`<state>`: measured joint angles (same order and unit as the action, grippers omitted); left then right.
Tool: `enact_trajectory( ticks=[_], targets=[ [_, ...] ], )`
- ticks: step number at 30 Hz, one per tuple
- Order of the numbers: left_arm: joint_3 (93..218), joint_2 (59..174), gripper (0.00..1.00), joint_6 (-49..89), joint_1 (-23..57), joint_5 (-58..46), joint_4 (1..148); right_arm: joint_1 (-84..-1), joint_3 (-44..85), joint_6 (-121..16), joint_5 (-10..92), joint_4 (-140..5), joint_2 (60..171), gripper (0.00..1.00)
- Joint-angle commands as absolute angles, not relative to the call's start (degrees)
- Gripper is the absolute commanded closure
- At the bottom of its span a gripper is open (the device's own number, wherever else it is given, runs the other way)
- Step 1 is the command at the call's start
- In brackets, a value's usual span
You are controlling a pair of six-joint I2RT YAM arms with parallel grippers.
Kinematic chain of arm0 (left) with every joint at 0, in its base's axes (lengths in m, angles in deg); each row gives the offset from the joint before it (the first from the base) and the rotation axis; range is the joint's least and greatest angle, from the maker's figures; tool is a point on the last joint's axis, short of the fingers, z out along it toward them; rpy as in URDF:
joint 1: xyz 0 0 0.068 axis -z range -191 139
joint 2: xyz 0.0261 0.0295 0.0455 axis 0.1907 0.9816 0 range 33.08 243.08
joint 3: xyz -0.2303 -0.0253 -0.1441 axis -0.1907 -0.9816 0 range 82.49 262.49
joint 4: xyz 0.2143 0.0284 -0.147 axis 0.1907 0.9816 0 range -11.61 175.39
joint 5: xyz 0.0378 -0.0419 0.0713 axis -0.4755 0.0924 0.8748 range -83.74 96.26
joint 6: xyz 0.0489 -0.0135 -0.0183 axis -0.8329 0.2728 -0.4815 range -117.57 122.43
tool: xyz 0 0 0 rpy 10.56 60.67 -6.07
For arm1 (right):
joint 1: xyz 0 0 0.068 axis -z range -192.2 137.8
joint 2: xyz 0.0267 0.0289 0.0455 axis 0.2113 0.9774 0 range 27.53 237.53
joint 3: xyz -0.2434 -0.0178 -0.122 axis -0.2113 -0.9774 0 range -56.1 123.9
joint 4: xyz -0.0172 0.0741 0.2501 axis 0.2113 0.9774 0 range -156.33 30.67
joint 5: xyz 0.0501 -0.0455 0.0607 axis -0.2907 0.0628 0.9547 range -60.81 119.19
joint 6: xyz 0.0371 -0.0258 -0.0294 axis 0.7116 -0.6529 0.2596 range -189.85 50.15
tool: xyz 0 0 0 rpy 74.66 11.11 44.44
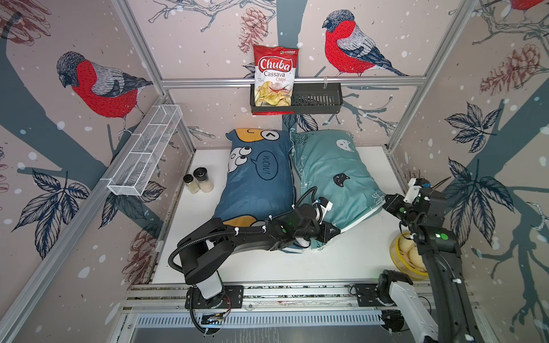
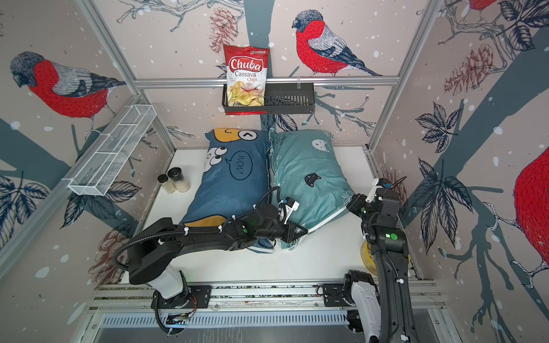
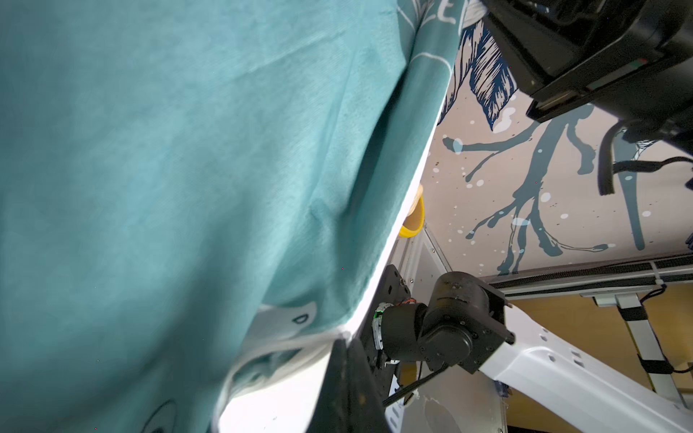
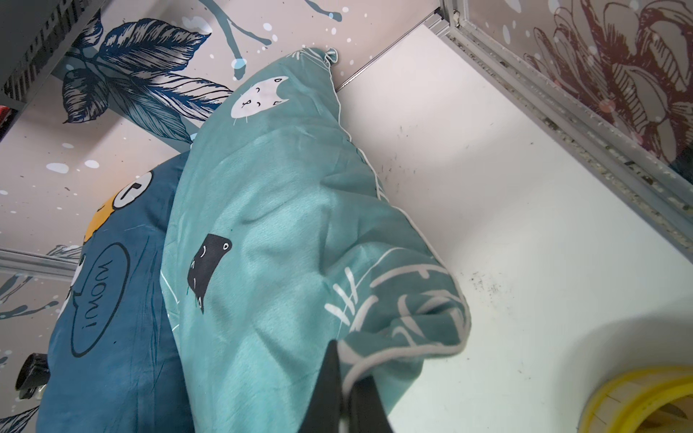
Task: Zip up pillowcases
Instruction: Zip the zipper on the pillowcase.
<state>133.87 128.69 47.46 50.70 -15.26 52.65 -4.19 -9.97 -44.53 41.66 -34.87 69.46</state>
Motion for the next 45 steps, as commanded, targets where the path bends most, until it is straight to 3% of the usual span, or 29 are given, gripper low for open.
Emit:
enact_trajectory(
  ticks=[1,45],
  targets=[
    [132.82,127.92,1.00,45.83,50.90,-14.29,57.20,-3.69,-9.01,-46.27,37.92,-41.90,69.71,1.00],
    [124.19,123.25,1.00,40.60,51.85,-8.19,76.11,0.06,-8.76,-45.05,37.19,-47.48,73.37,1.00]
  ],
)
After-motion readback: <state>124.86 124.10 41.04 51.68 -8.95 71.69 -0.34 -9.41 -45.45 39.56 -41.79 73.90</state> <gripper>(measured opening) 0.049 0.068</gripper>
